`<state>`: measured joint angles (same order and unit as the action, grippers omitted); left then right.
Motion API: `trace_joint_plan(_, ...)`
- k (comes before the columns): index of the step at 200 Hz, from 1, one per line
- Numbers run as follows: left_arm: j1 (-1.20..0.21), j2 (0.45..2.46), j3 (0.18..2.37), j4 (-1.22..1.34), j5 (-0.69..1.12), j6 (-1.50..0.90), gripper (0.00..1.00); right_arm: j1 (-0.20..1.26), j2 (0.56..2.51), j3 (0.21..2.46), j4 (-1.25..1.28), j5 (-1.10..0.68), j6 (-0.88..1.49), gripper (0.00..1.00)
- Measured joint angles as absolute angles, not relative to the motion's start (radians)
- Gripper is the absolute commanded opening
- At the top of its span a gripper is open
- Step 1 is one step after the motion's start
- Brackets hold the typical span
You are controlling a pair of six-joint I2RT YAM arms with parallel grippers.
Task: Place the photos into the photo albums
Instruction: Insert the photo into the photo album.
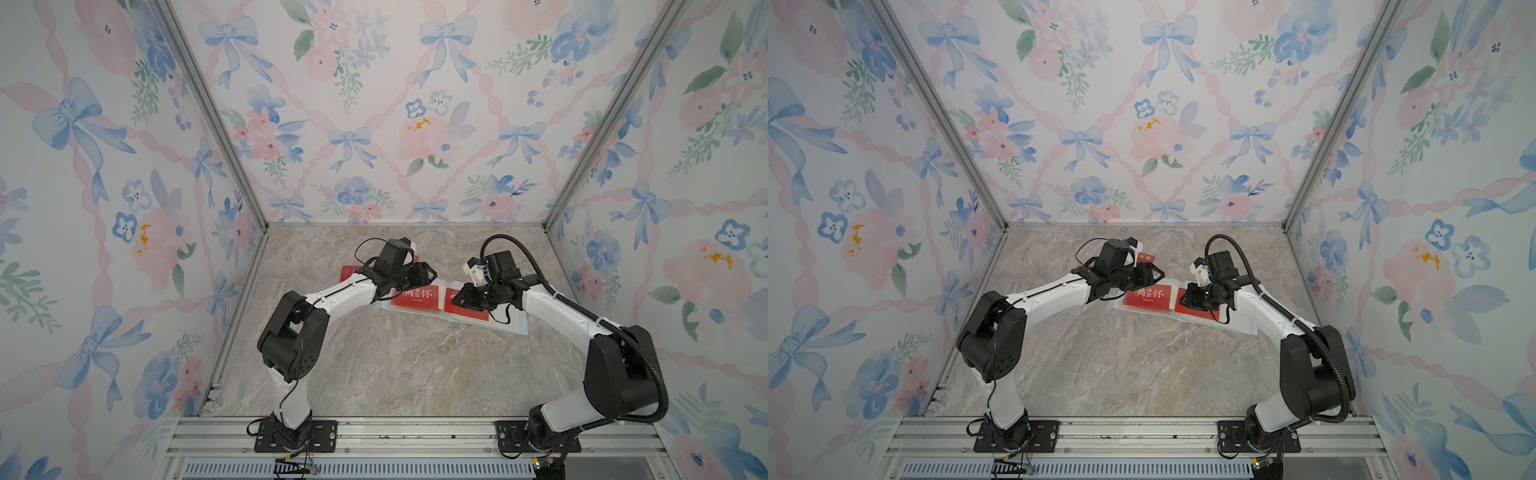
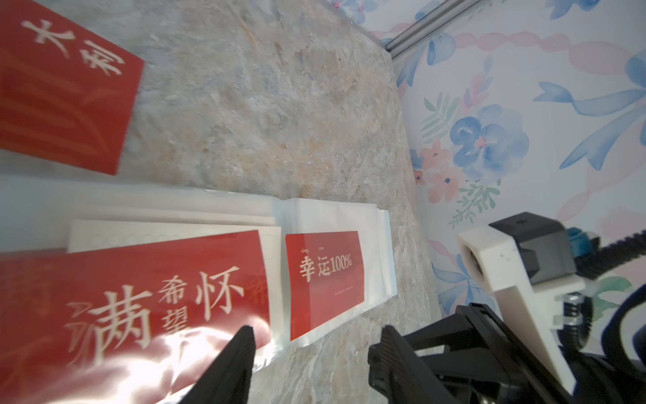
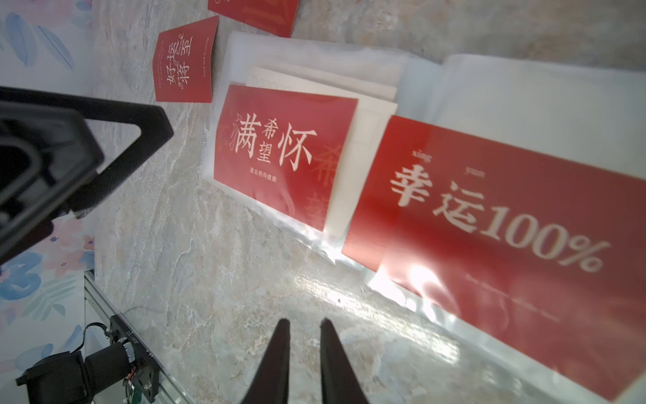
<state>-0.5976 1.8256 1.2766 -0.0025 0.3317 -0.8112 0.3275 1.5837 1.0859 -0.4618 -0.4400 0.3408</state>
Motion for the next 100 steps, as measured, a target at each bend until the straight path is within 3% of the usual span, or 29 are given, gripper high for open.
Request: trace_joint_plan(100, -0.525, 1.683, 1.048, -0.007, 0.292, -0.784, 0.6, 0.408, 1.898, 1.33, -0.525, -0.316, 0.306, 0.18)
